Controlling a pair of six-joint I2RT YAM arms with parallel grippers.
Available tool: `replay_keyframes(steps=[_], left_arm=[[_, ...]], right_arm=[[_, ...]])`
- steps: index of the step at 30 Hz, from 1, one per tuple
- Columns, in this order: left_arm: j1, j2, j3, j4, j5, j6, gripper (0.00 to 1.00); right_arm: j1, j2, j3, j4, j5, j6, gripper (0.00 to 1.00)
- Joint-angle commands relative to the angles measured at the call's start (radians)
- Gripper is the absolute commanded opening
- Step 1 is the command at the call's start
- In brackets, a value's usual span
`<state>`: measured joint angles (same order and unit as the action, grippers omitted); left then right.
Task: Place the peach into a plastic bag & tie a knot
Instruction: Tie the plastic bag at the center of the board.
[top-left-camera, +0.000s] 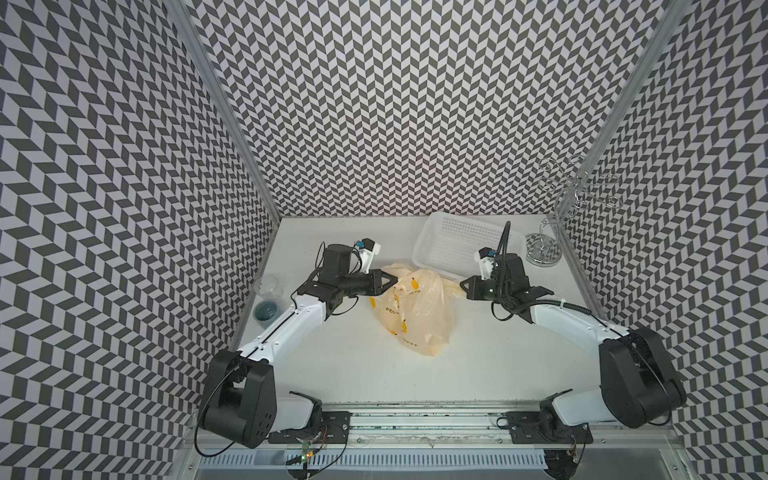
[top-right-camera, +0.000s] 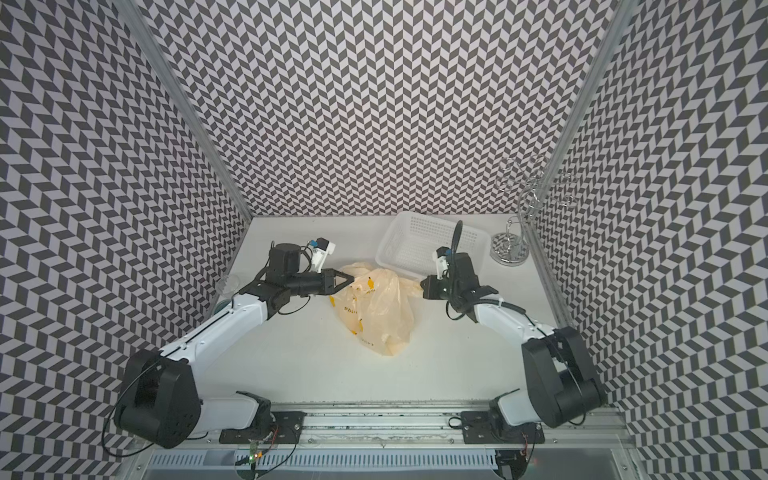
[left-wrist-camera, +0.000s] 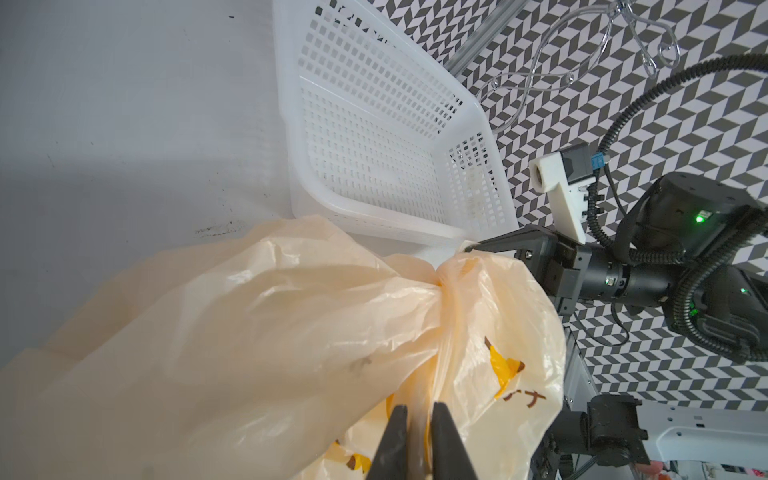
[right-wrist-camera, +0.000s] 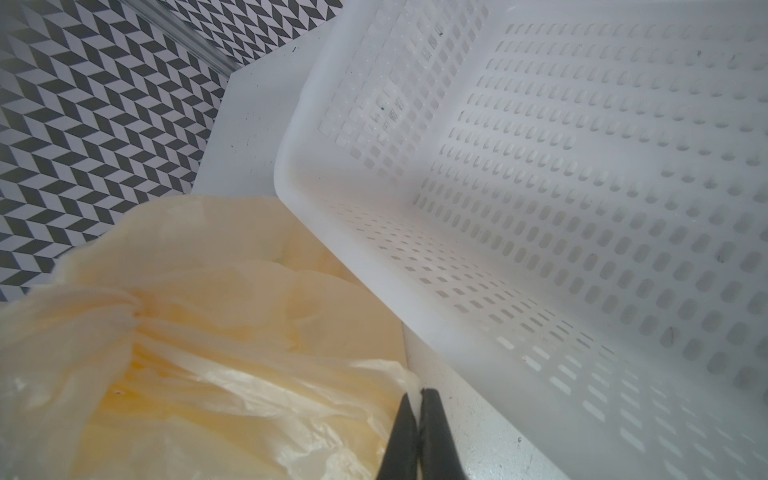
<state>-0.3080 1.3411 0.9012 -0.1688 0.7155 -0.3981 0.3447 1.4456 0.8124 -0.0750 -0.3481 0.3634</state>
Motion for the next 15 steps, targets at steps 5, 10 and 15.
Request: replay_keyframes(steps=[5, 10, 15], left_arm=[[0.035, -0.043, 0.039, -0.028, 0.007, 0.014, 0.00], [0.288, -0.230, -0.101, -0.073, -0.079, -0.008, 0.00], [0.316, -0.236, -0.178, -0.092, -0.108, 0.019, 0.00]], right_arm=[[0.000, -0.039, -0.014, 0.022, 0.045, 0.011, 0.00], [-0.098, -0.109, -0.048, -0.024, 0.133, 0.003, 0.00], [-0.116, -0.089, -0.027, -0.005, 0.053, -0.020, 0.00]])
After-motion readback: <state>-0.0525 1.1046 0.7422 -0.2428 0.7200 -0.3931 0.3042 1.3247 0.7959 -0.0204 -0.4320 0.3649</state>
